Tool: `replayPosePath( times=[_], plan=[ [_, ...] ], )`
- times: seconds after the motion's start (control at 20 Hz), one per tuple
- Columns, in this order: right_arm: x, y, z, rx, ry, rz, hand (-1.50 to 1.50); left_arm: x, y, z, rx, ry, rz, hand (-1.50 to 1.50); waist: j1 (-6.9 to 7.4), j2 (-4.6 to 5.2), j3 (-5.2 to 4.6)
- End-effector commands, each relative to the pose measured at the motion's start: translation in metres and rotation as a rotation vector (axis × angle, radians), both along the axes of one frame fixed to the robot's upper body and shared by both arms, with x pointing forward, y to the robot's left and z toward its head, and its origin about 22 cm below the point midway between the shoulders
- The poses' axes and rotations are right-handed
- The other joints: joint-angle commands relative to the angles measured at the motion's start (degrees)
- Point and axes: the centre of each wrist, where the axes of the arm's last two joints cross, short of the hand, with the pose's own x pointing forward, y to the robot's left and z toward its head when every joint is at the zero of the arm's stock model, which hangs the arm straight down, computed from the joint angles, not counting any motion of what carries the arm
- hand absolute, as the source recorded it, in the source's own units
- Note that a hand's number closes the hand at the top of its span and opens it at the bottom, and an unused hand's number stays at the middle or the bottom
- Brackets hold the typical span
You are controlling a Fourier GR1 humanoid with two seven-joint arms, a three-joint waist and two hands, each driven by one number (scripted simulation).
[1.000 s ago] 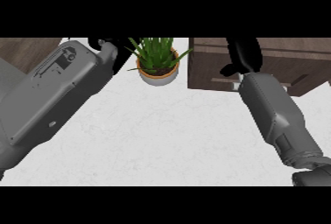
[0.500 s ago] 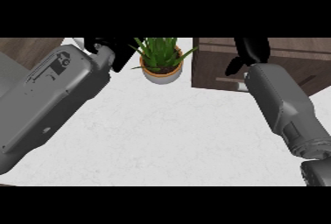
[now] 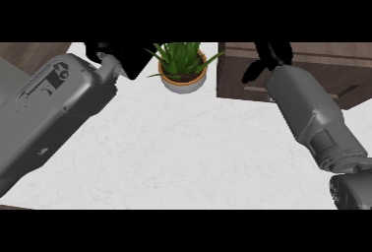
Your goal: Pick up the can, place it into the drawer and close the drawer
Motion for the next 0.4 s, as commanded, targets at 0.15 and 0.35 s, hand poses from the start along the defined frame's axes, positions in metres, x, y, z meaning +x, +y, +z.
replayPosePath(
  times=[0.15, 0.35],
  plan=[
    [0.008, 0.006, 0.026, 0.457, -0.014, 0.042, -1.5, -0.006, 0.004, -0.01, -0.001, 0.022, 0.001, -1.5, -0.13, -1.23, -0.31],
    [0.01, 0.004, 0.035, 0.493, -0.011, 0.053, -1.5, -0.009, -0.007, 0.004, -0.007, 0.02, -0.013, -1.5, -0.32, -0.82, -0.4]
  ],
)
